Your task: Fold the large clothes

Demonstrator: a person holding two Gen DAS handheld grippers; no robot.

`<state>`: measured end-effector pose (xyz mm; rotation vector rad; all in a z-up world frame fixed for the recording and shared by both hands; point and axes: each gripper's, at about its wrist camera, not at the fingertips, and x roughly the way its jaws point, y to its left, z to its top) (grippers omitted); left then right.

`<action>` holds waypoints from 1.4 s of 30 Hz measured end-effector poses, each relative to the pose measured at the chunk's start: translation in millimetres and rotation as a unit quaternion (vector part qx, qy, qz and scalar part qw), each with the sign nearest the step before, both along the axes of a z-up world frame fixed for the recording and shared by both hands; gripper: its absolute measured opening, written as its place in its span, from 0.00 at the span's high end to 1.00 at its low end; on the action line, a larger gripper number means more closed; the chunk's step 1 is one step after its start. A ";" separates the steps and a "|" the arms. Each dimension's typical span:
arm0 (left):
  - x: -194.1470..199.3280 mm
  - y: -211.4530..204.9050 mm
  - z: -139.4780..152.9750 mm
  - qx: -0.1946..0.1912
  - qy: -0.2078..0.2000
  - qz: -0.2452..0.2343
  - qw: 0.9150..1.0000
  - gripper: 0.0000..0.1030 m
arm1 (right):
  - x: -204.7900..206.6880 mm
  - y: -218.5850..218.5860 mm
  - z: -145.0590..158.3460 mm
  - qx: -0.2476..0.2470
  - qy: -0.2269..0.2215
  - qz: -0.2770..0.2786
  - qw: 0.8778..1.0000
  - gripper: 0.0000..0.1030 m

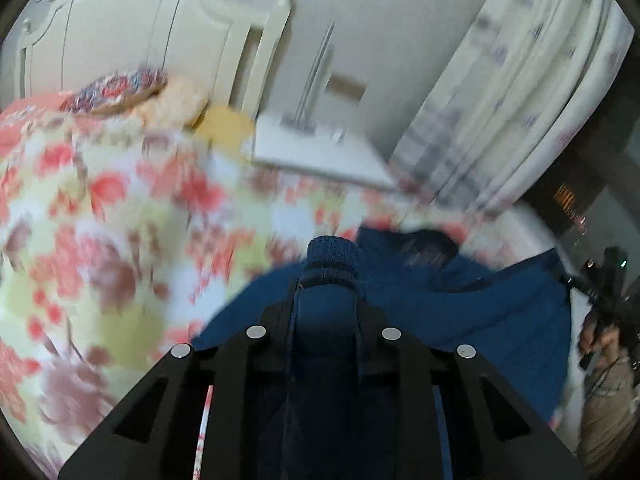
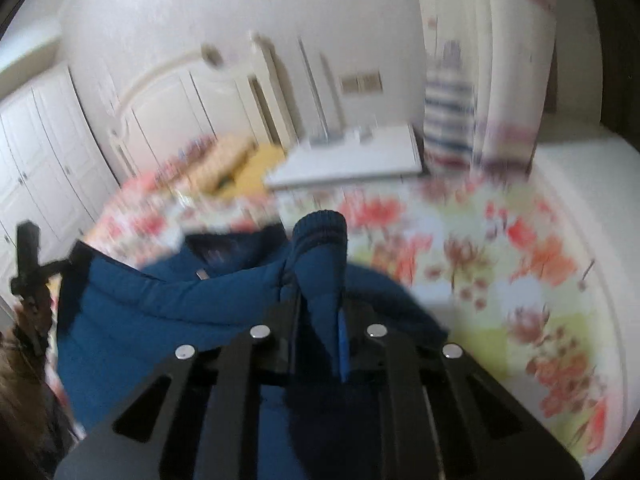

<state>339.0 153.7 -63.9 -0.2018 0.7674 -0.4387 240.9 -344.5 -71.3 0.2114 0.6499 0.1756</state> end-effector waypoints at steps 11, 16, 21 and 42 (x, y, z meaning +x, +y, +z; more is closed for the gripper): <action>100.6 -63.8 -94.7 0.159 0.074 0.091 0.980 0.77 | 116.8 -3.8 -103.0 -0.050 0.127 -0.087 0.987 0.80; 88.7 -63.7 -64.9 0.174 0.015 0.099 0.980 0.77 | 102.4 -12.1 -77.4 -0.020 0.084 -0.100 0.991 0.83; 106.2 -67.0 -90.2 0.193 0.062 0.095 0.975 0.74 | 121.4 -3.3 -102.0 -0.056 0.132 -0.098 0.985 0.78; 61.1 -184.9 -61.7 0.259 -0.010 0.049 0.965 0.04 | 118.7 211.8 -73.4 -0.250 0.090 0.071 0.961 0.53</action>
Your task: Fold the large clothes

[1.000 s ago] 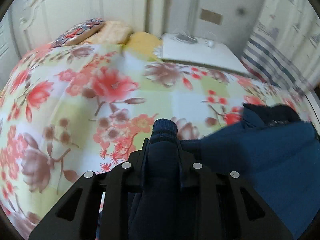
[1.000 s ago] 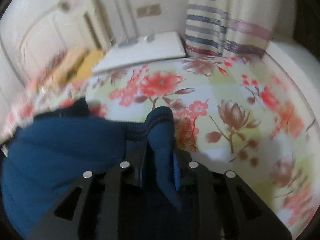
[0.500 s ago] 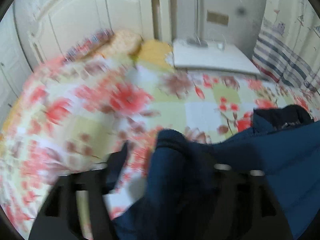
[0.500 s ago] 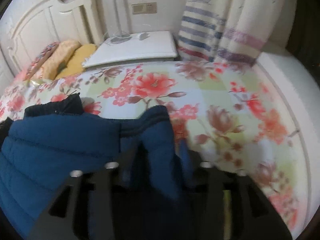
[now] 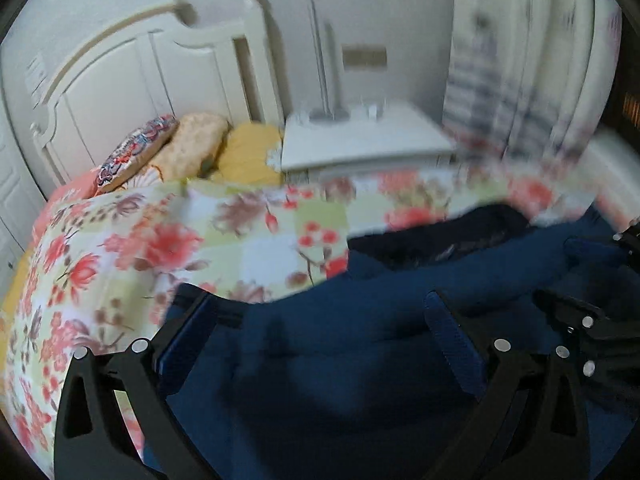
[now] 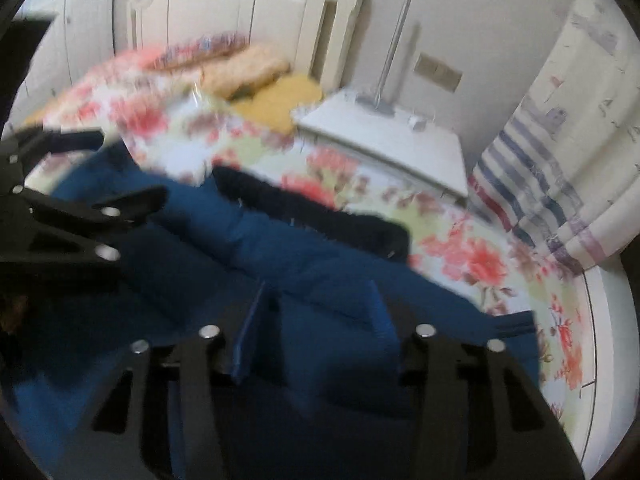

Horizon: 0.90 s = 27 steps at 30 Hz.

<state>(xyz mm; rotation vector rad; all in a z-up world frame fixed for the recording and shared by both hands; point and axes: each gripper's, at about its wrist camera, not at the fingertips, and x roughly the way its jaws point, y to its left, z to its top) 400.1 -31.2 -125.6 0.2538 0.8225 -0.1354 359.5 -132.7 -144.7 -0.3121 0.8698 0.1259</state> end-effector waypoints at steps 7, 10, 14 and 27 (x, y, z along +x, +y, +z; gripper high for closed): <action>29.8 15.8 -38.1 -0.050 0.071 0.009 0.996 0.04 | 18.2 -18.2 -18.5 0.072 0.048 -0.017 0.996 0.50; 23.7 16.2 -38.9 -0.056 0.064 0.009 0.996 0.04 | 14.5 -20.3 -5.8 0.084 0.017 -0.012 0.996 0.50; 25.8 18.0 -38.5 -0.067 0.066 0.011 0.995 0.04 | 32.1 -24.3 -22.7 0.060 0.029 -0.034 0.997 0.40; 29.4 27.3 -33.7 -0.094 0.082 0.003 0.992 0.04 | 38.9 -18.1 -16.5 0.040 0.039 -0.015 0.998 0.25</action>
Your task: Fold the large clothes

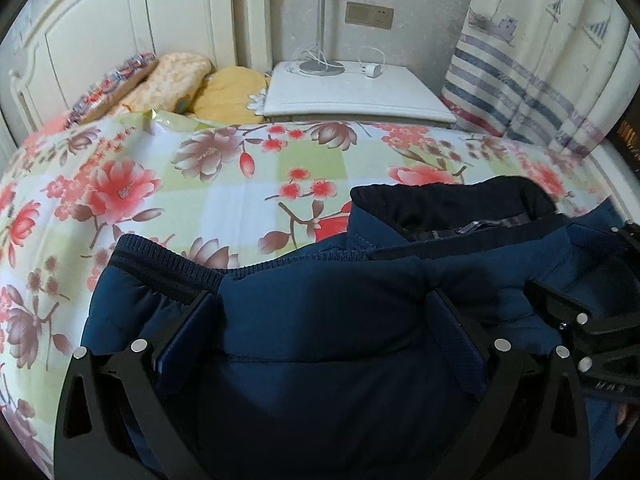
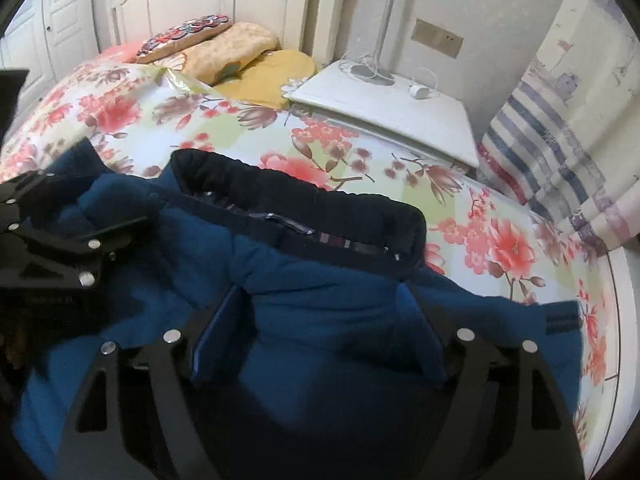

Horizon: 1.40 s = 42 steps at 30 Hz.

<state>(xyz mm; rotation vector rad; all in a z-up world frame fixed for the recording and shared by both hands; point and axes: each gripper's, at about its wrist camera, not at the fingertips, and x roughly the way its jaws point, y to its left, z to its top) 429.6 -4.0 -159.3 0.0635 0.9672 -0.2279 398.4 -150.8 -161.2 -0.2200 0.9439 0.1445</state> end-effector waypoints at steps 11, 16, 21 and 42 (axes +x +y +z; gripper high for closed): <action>33.7 71.8 -13.0 -0.038 0.051 0.079 0.995 0.04 | -13.8 -160.6 -12.4 0.104 0.000 -0.127 0.986 0.08; 29.6 76.7 -12.5 -0.056 0.045 0.090 0.993 0.04 | -20.5 -164.4 -16.0 0.119 -0.022 -0.128 0.984 0.07; 19.0 80.3 5.4 -0.028 0.004 0.115 0.993 0.04 | -22.7 -162.6 -2.3 0.105 -0.012 -0.148 0.983 0.09; -4.3 39.2 12.3 0.060 -0.034 0.076 0.995 0.04 | -32.0 -147.4 4.6 0.027 -0.023 -0.154 0.987 0.06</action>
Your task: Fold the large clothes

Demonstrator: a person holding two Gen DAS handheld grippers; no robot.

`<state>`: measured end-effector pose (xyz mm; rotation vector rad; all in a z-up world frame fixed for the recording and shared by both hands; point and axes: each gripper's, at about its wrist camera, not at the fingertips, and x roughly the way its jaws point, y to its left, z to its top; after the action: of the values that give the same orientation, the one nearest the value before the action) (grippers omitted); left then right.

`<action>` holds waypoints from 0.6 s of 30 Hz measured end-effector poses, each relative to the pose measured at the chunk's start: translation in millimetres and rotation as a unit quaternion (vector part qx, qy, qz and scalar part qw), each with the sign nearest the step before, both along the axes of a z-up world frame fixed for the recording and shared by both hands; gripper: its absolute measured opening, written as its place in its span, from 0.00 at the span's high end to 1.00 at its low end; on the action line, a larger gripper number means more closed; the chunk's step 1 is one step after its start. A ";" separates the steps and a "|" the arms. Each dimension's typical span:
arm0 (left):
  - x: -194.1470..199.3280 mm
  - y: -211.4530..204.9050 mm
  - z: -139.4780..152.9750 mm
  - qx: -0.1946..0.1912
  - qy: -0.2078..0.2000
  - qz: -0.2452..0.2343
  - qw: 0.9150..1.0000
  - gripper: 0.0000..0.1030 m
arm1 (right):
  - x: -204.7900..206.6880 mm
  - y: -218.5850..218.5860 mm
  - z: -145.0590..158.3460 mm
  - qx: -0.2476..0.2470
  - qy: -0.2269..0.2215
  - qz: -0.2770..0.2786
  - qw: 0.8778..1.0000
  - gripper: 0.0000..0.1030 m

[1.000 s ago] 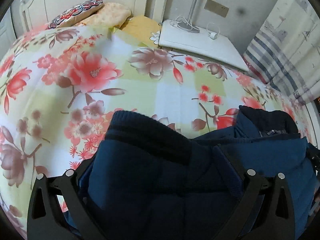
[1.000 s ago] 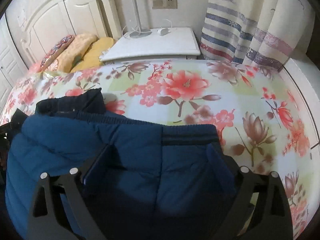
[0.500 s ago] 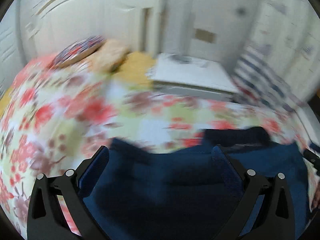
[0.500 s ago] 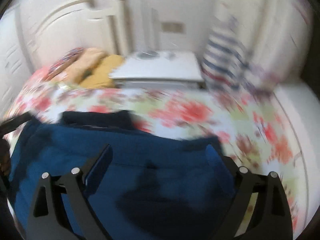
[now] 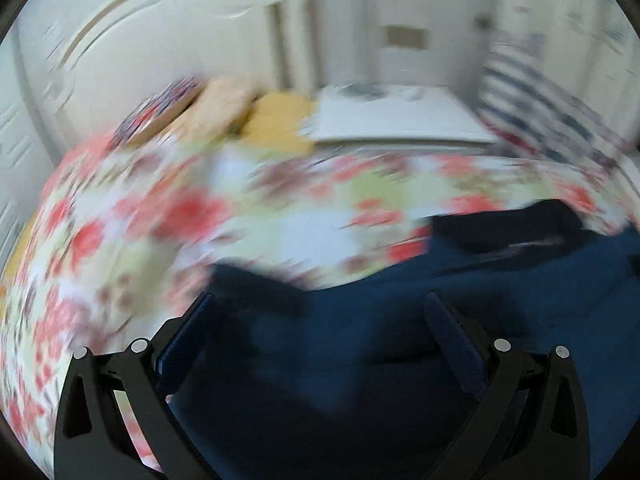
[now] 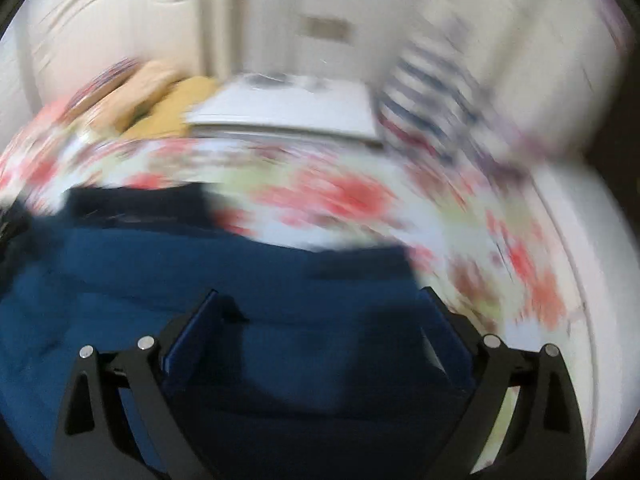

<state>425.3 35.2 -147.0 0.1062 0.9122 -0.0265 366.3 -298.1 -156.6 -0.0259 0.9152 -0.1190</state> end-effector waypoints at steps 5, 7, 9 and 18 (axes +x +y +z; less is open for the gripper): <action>17.7 32.8 -20.2 -0.088 0.058 0.028 0.994 0.04 | 5.0 -41.2 -37.3 0.122 0.022 -0.018 0.992 0.02; 16.6 30.8 -19.6 -0.082 0.053 0.027 0.995 0.04 | 3.8 -35.8 -34.7 0.101 0.017 -0.016 0.995 0.03; 14.5 31.8 -17.0 -0.084 0.045 0.031 0.995 0.04 | 1.6 -36.3 -30.4 0.090 0.012 -0.020 0.996 0.03; -64.1 -39.2 45.7 -0.043 -0.043 -0.064 0.996 0.04 | -62.7 88.4 36.7 0.024 -0.050 0.163 0.985 0.03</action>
<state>361.2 -4.0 -101.3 0.0847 0.8152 -0.1796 303.7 -209.8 -119.9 -0.1233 0.8027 0.2052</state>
